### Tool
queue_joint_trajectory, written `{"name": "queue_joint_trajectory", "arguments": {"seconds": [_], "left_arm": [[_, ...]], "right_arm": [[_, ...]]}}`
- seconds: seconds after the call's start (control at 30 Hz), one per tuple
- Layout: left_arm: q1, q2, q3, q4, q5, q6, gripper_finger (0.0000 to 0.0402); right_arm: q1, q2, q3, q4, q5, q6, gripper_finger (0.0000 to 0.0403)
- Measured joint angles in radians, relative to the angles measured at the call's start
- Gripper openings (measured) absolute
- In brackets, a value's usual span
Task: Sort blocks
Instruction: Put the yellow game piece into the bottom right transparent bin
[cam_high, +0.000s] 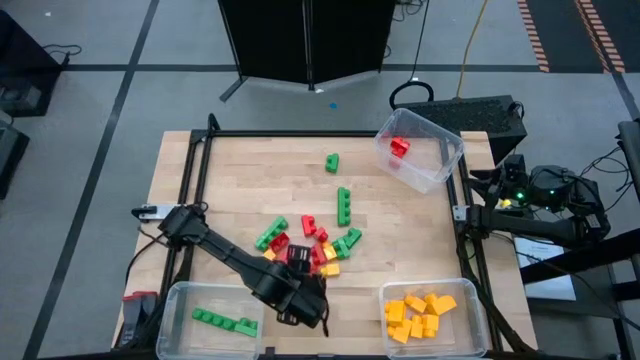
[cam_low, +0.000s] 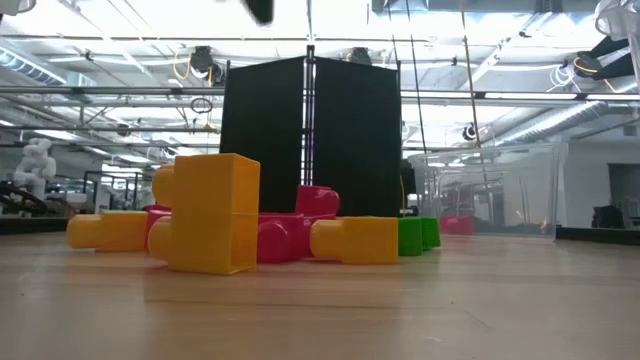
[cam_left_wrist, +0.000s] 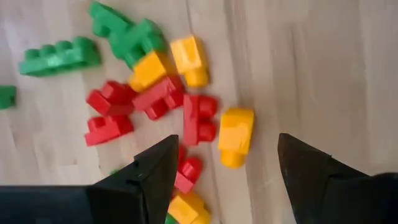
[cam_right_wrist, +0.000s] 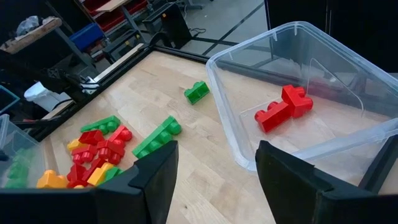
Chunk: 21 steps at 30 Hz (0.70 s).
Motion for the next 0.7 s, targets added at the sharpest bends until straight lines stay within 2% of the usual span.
{"name": "queue_joint_trajectory", "arguments": {"seconds": [0.13, 0.23, 0.43, 0.7], "left_arm": [[-0.008, 0.003, -0.114, 0.04, 0.059, 0.023, 0.0231], [-0.016, 0.002, -0.155, 0.113, 0.102, 0.039, 0.0231], [-0.014, -0.001, -0.229, 0.211, 0.098, 0.134, 0.0231], [0.011, -0.009, -0.385, 0.337, 0.121, 0.161, 0.0231]], "right_arm": [[0.0, 0.0, 0.0, 0.0, 0.0, 0.0, 0.0208], [0.0, 0.0, 0.0, 0.0, 0.0, 0.0, 0.0208], [0.0, 0.0, 0.0, 0.0, 0.0, 0.0, 0.0208], [0.0, 0.0, 0.0, 0.0, 0.0, 0.0, 0.0208]]}}
